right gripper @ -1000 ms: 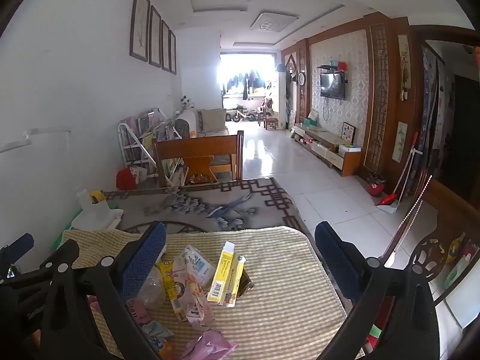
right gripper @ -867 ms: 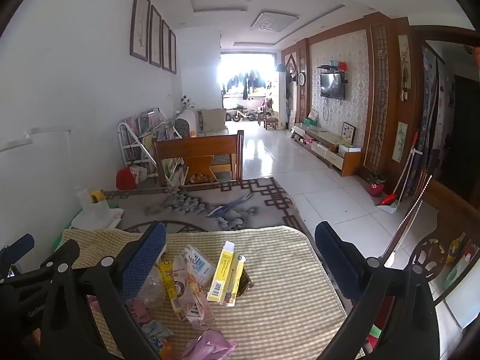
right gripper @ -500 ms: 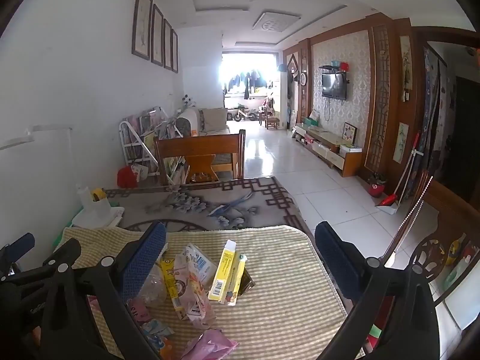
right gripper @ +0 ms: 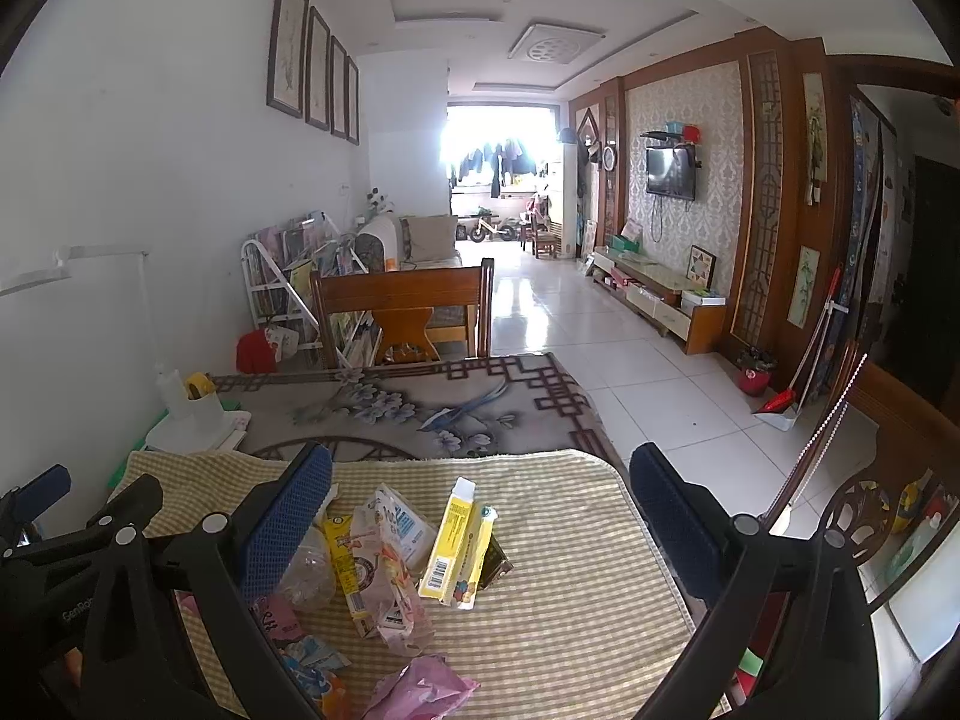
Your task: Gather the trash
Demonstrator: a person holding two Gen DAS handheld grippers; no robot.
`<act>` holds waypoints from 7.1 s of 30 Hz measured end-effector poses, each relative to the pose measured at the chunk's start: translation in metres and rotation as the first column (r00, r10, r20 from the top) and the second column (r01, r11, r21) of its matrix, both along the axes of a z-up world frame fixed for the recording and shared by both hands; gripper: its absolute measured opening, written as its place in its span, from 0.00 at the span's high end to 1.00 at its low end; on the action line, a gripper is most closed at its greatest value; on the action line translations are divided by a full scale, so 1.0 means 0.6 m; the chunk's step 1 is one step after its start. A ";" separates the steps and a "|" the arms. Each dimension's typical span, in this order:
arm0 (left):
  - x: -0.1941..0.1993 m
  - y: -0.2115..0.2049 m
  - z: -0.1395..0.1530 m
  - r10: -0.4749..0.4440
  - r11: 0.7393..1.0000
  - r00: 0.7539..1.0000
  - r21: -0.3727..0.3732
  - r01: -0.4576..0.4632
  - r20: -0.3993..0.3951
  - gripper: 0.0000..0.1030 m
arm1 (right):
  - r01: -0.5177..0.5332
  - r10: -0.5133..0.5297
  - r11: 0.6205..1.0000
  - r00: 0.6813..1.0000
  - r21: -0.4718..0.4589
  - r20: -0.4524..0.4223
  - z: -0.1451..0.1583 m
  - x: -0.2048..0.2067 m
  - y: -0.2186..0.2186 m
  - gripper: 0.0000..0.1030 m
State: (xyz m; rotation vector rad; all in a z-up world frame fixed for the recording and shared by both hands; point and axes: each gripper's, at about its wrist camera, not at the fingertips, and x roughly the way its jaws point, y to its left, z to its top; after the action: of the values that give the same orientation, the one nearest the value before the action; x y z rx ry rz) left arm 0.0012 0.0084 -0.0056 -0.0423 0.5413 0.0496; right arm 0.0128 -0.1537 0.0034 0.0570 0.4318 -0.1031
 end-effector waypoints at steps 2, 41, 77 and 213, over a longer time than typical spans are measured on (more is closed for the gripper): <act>0.000 0.000 0.000 0.001 1.000 1.000 0.000 -0.001 -0.002 0.05 | -0.002 0.002 1.000 1.000 -0.003 0.000 0.001 0.000 -0.001 0.07; -0.005 0.005 -0.007 0.006 1.000 1.000 0.000 -0.006 -0.025 0.05 | 0.026 -0.027 0.998 0.999 -0.061 -0.024 0.005 -0.010 0.001 0.07; 0.014 0.099 -0.219 -0.145 0.988 0.900 -0.108 0.110 -0.411 0.18 | -0.050 0.155 0.973 0.868 0.227 -0.472 -0.231 0.060 -0.017 0.07; 0.037 -0.208 -0.170 -0.264 0.922 0.922 -0.355 0.155 -0.283 0.23 | -0.135 0.314 0.895 0.868 0.426 -0.386 -0.168 0.017 -0.300 0.21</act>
State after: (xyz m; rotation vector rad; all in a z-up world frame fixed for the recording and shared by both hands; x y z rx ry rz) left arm 0.0234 -0.1162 -0.1075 -0.3038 0.8813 -0.2528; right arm 0.0230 -0.3337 -0.0972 0.3788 0.9161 0.2148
